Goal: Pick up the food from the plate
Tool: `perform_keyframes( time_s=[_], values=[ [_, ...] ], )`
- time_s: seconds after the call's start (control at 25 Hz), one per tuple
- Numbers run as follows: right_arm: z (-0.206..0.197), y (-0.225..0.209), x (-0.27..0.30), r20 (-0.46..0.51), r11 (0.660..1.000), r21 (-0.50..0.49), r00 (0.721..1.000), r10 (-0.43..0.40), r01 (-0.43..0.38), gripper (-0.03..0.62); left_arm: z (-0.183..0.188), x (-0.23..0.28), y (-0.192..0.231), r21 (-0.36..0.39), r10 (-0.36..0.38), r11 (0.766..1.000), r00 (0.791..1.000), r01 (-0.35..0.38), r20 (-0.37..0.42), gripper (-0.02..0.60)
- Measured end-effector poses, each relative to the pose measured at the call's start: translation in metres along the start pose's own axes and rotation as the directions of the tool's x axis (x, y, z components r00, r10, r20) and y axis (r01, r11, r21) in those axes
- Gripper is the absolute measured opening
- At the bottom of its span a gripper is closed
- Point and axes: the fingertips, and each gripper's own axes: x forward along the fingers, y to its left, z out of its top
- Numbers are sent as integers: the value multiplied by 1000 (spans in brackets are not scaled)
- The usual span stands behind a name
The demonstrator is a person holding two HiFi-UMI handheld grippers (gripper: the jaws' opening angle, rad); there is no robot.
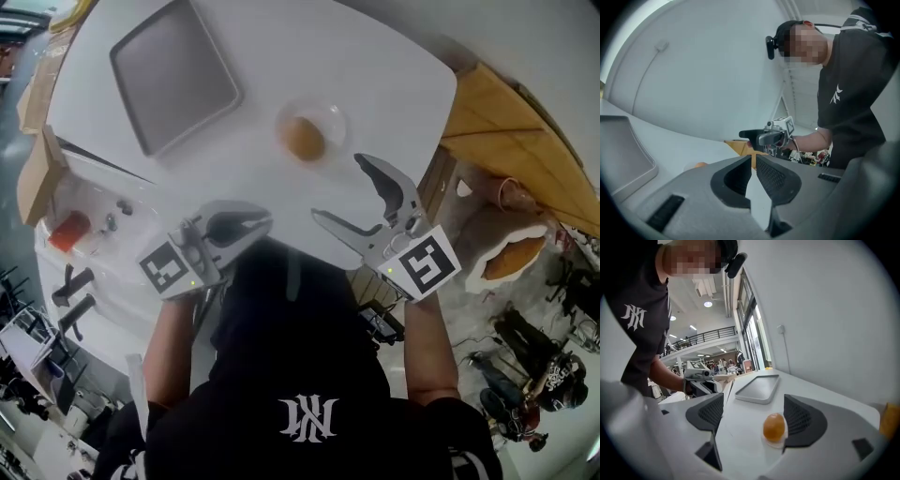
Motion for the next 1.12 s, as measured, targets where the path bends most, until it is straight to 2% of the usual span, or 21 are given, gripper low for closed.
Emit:
perform_keyframes(
  time_s=[0.12, 0.2, 0.28, 0.44, 0.56, 0.72, 0.84, 1.12],
  values=[
    [-14, -14, 44, -15, 999, 42, 1000, 6, -5, 364, -14, -2, 20, 30, -44, 999, 999, 45, -30, 9],
    [-38, -28, 64, -82, 998, 64, 997, -1, 6, 368, -28, 3, 33, 62, -71, 995, 996, 74, -56, 11],
    [-58, -40, 85, -131, 998, 54, 991, -19, 26, 373, -41, 3, 45, 60, -92, 994, 994, 96, -63, 23],
    [-71, -54, 122, -103, 997, 33, 993, -59, 63, 385, -63, -7, 58, 37, -119, 992, 991, 121, -65, 49],
    [-82, -62, 135, -121, 997, 30, 990, -71, 75, 399, -70, -5, 69, 24, -120, 992, 992, 121, -40, 55],
    [-103, -60, 147, -192, 999, -20, 980, -50, 47, 405, -74, 3, 75, 14, -118, 993, 993, 118, -6, 57],
    [-115, -61, 150, -236, 995, -72, 968, -82, 67, 405, -72, 2, 72, -3, -120, 993, 993, 120, 20, 57],
    [-126, -63, 164, -266, 993, -83, 958, -104, 84, 403, -78, -7, 77, -23, -116, 993, 992, 117, 51, 57]
  ],
)
